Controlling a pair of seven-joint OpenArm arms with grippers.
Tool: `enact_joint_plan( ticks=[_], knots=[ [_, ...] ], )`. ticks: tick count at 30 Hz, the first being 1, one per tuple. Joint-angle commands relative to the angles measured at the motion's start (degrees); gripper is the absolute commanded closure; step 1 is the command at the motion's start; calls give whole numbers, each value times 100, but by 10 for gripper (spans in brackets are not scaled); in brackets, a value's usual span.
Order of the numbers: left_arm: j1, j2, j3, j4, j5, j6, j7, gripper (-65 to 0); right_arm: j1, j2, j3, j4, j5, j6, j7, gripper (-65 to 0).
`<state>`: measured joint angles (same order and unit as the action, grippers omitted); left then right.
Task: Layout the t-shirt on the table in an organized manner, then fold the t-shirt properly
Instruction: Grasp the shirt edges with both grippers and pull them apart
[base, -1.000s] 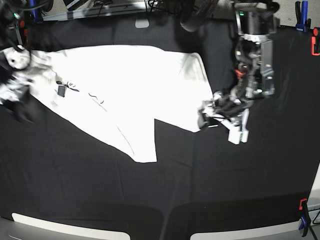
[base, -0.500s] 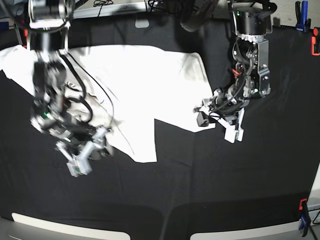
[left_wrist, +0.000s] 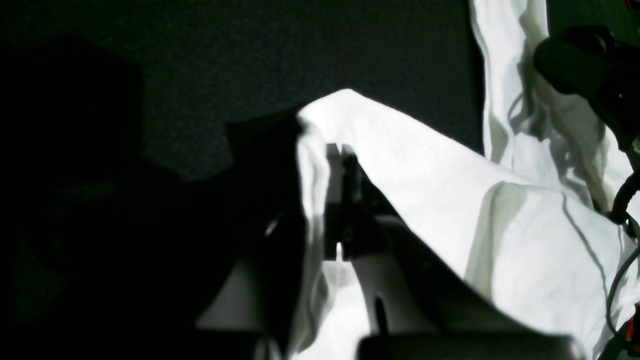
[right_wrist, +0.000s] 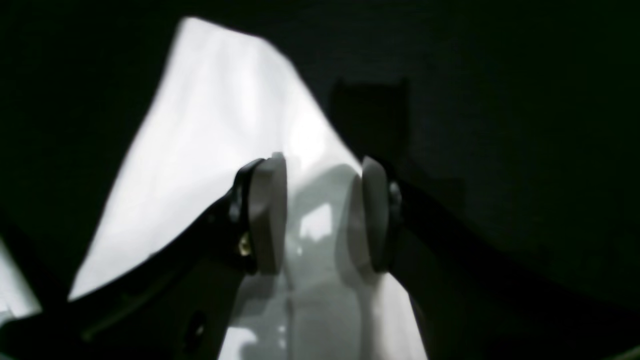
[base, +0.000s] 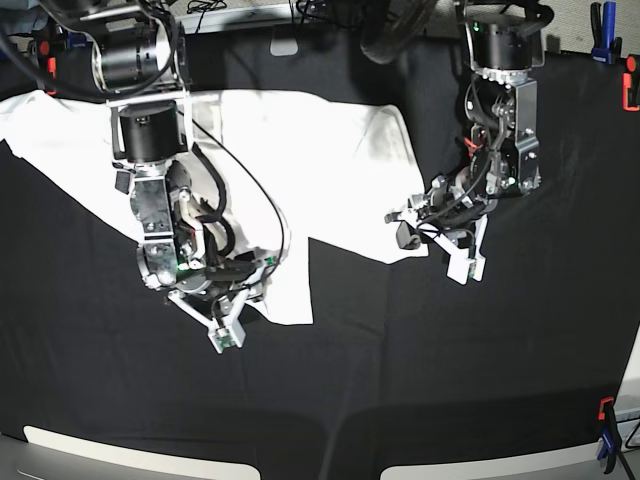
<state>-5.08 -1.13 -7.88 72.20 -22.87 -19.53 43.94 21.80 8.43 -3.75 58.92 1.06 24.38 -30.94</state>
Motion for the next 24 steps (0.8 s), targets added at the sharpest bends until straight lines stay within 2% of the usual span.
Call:
enact_joint_plan(
  ticks=[1, 6, 9, 13, 18, 19, 21, 24],
  knots=[
    [-50, 0, 9, 31, 33, 42, 107, 0, 184, 17, 13, 94, 37, -2, 140, -243],
    [-48, 0, 9, 31, 35, 42, 162, 0, 181, 17, 15, 46, 31, -85, 125, -144],
    [-48, 0, 9, 31, 33, 42, 256, 0, 186, 13, 15, 48, -208, -448, 101, -138],
    [-48, 0, 9, 31, 33, 42, 295, 0, 184, 17, 15, 48, -560, -494, 114, -138],
    [-48, -2, 9, 31, 33, 42, 295, 0, 149, 11, 13, 48, -186, -605, 236, -135],
    [-50, 0, 9, 31, 35, 42, 295, 0, 131, 9, 13, 48, -170, -629, 264, -118],
    [-52, -2, 9, 31, 35, 39, 264, 0, 120, 11, 13, 48, -173, -645, 262, -5],
    [-81, -28, 9, 31, 90, 39, 247, 0, 138, 17, 15, 48, -243, -645, 273, 0]
  ],
)
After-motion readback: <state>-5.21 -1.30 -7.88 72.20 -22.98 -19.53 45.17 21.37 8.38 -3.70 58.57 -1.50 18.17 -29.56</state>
